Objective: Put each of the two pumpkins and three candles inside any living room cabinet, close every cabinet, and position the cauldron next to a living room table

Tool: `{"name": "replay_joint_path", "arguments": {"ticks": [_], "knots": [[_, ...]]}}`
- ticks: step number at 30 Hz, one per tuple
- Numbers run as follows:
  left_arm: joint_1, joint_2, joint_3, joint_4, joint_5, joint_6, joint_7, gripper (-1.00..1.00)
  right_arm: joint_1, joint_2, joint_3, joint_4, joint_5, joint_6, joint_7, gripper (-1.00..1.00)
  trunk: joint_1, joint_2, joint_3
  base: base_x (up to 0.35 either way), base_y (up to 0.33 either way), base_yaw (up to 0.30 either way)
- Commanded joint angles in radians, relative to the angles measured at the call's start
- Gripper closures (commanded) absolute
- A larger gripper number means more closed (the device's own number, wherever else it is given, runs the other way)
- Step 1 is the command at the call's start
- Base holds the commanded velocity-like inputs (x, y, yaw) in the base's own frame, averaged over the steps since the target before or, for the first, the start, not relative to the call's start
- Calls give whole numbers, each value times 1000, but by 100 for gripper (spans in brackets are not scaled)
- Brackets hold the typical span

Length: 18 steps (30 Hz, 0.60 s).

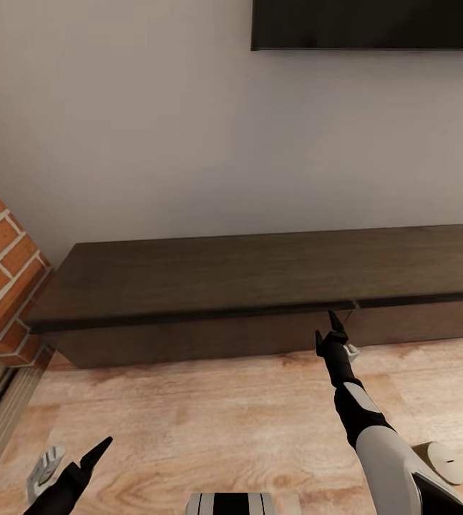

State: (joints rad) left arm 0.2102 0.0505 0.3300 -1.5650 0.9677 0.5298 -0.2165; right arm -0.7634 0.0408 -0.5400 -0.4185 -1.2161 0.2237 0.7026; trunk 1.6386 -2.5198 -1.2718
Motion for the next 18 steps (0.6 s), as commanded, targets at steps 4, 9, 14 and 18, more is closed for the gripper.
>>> {"name": "replay_joint_path", "arguments": {"ticks": [4, 9, 14, 18], "knots": [[1, -1, 0, 6, -32, 5, 0, -100, -1, 1, -3, 0, -10, 9, 2, -100, 0, 0, -1, 66, 0, 0], [0, -1, 0, 31, -49, 4, 0, -100, -1, 1, -3, 0, -10, 8, 2, -100, 0, 0, -1, 19, 0, 0], [0, -1, 0, 37, -50, 4, -3, -100, -1, 1, -3, 0, -10, 8, 2, -100, 1, -1, -8, 5, 0, 0], [-1, -2, 1, 37, -48, 4, -4, -100, -1, 1, -3, 0, -10, 8, 2, -100, 2, -1, -16, 1, 0, 0]]}}
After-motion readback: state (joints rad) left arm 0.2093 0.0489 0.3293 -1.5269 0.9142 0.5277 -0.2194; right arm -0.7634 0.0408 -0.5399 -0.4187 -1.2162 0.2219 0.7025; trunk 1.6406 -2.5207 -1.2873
